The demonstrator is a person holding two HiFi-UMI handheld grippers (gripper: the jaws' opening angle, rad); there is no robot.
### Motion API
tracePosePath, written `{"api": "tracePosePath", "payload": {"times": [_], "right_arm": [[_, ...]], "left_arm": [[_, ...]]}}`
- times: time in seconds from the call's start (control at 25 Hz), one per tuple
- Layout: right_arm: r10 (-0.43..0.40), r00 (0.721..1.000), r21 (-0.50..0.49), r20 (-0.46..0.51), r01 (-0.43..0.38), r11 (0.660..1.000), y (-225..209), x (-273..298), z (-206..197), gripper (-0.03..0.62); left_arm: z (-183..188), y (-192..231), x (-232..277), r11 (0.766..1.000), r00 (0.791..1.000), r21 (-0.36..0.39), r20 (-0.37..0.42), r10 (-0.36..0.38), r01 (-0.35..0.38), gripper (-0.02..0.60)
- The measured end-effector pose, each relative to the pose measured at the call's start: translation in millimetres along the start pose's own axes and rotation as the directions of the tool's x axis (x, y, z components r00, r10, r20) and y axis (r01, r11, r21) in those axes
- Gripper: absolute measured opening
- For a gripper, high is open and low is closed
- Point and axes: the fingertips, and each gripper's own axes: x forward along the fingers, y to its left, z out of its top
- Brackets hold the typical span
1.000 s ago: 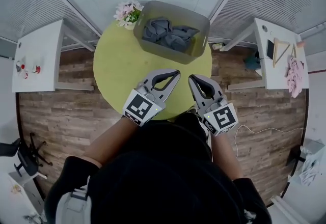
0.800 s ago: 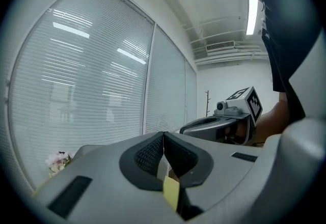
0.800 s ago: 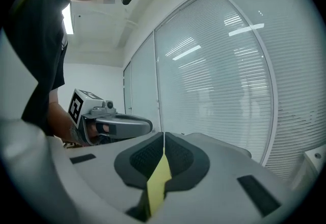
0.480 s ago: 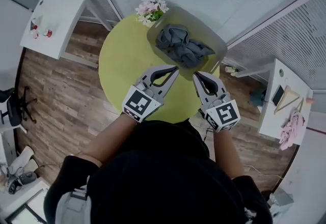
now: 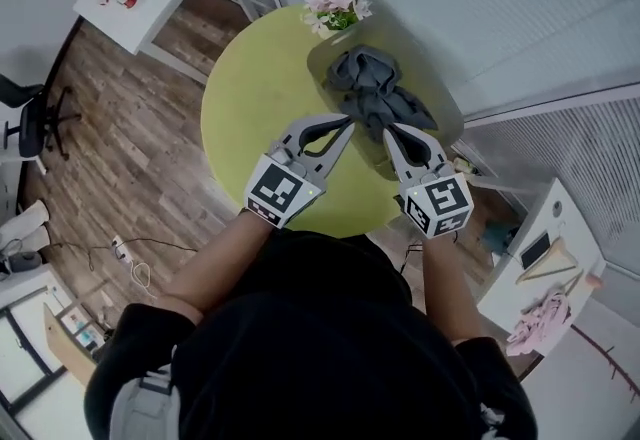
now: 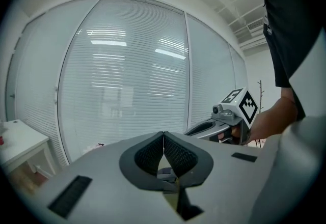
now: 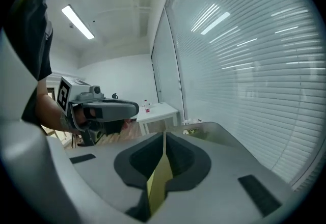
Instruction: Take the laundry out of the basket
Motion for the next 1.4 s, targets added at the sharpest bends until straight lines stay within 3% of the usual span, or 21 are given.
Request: {"api": "tracePosePath", "payload": {"times": [0.32,0.64,1.0,1.4], "right_arm": [[0.073,0.990,-0.004,-0.119,-0.074,0.997,-34.2,35.3,-23.3,0.028],[0.065,0.981,-0.010,-0.181,-0.068,0.998,-63.4,66.3,-40.1,0.028],[-0.014,0.960,0.033,-0.280,0.024,0.999,-86.9,100.3,-73.6,0.035],[-0.095,0.914,0.059,-0.395,0.128,0.990,-106.7,130.9,-111.7,0.153]], "left_arm": [[-15.5,16.0,21.0,0.990,0.990,-0.036,-0.022,0.138,-0.139,0.011],[-30.9,32.3,39.8,0.971,0.973,-0.067,-0.037,0.227,-0.229,0.011],[-56.7,50.1,62.2,0.970,0.973,-0.090,-0.068,0.222,-0.227,0.011],[-78.4,67.5,80.2,0.979,0.980,-0.103,-0.105,0.166,-0.177,0.011]]}}
